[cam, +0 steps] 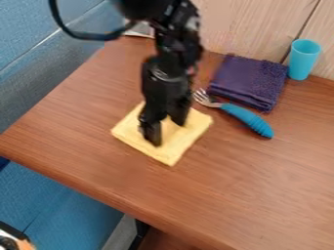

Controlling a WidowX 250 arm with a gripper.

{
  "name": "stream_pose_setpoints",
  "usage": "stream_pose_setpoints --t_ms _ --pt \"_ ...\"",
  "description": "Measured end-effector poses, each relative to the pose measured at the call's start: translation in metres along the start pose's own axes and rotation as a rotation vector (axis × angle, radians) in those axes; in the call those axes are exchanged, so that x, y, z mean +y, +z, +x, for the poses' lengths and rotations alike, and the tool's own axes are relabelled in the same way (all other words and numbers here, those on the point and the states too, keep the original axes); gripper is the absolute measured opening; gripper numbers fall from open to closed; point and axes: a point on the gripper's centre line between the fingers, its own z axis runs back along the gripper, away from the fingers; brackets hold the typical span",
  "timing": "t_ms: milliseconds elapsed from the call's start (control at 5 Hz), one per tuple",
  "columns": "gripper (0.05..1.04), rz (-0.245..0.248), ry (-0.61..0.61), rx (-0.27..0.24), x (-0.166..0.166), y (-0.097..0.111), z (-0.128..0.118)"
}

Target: Move the yellow cloth from lower to leftside edge of the table

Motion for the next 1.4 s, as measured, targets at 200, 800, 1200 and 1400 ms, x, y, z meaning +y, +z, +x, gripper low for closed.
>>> stream_pose_setpoints --t_ms 200,800,1200,1400 --pt "1.000 0.019 0.098 -0.037 0.002 -0.007 0.041" --pt "1.001 0.034 0.173 -0.060 0.001 -0.010 0.076" --pt "1.001 0.009 0.155 -0.040 -0.011 0.007 0.071" --pt "1.001 -0.048 0.165 -0.057 -0.023 0.039 0.071"
